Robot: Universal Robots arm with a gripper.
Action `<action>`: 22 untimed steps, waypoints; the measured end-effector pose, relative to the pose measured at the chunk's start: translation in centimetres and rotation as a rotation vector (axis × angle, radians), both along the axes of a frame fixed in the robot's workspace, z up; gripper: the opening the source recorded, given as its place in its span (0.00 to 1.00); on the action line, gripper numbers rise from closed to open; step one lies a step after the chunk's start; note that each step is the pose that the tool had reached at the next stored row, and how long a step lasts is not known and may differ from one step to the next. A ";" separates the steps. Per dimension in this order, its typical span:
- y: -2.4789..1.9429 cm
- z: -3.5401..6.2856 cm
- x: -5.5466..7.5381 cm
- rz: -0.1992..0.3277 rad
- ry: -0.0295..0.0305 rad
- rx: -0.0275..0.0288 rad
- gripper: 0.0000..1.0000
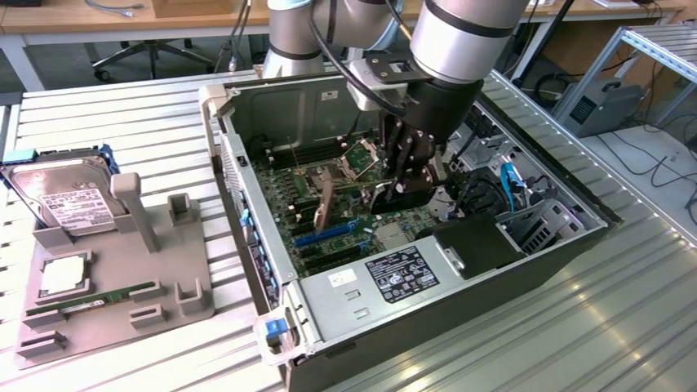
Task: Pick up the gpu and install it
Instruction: 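Insert the gpu into the slot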
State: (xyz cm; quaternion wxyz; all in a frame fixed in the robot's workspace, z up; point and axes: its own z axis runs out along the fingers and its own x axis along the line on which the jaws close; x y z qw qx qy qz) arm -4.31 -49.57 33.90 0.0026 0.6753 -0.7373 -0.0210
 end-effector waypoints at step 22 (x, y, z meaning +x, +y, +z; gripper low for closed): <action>2.79 -0.41 -0.8 0.061 -0.0346 -0.0096 0.27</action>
